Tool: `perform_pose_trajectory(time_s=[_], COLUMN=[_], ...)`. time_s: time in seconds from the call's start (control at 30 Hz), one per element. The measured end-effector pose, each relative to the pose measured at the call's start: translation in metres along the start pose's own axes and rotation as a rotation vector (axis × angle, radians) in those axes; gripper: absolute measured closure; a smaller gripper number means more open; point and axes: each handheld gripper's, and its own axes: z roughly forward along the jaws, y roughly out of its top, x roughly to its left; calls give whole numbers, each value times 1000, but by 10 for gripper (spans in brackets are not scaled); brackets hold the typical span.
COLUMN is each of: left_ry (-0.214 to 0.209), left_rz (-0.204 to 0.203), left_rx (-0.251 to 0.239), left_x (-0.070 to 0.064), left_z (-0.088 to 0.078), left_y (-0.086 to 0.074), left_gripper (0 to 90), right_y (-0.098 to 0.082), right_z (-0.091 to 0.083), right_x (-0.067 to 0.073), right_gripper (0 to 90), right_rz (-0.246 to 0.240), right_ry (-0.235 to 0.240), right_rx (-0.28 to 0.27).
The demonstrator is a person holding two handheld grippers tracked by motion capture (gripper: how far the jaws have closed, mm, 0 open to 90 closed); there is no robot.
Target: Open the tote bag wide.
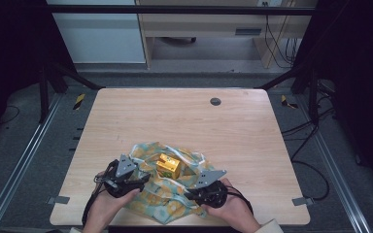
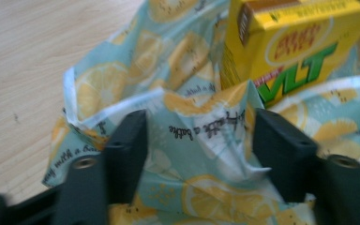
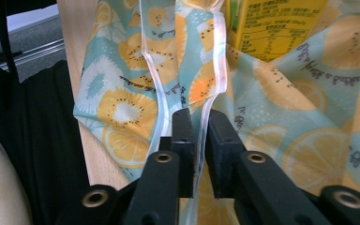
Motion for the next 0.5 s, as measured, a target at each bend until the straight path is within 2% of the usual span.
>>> perform_pose_trajectory(time_s=[0.1, 0.13, 0.17, 0.23, 0.33, 0.37, 0.4, 0.5], left_ry=[7, 4, -1, -8, -17, -18, -19, -30], left_rz=[32, 39, 40, 51, 62, 67, 69, 68], left_rx=[-4, -8, -14, -28, -34, -30, -26, -10], left_x=[-3, -4, -4, -6, -7, -6, -6, -6], left_z=[-3, -4, -6, -11, -17, -17, -17, -13], left_y=[-7, -8, -10, -12, -16, -17, -18, -20], left_gripper=[598, 703, 703, 782, 805, 814, 814, 832], right_y=[0, 0, 0, 4, 7, 10, 10, 21], right_z=[-2, -4, -4, -13, -21, -29, -29, -43], right_x=[-1, -1, -1, -2, -3, -5, -5, -17], right_gripper=[746, 670, 670, 543, 490, 445, 445, 374], right_rz=[11, 15, 15, 15, 16, 14, 14, 27], right_ry=[-15, -26, -26, -51, -64, -84, -84, -132], right_rx=[-12, -27, -27, -48, -64, -76, -76, -108])
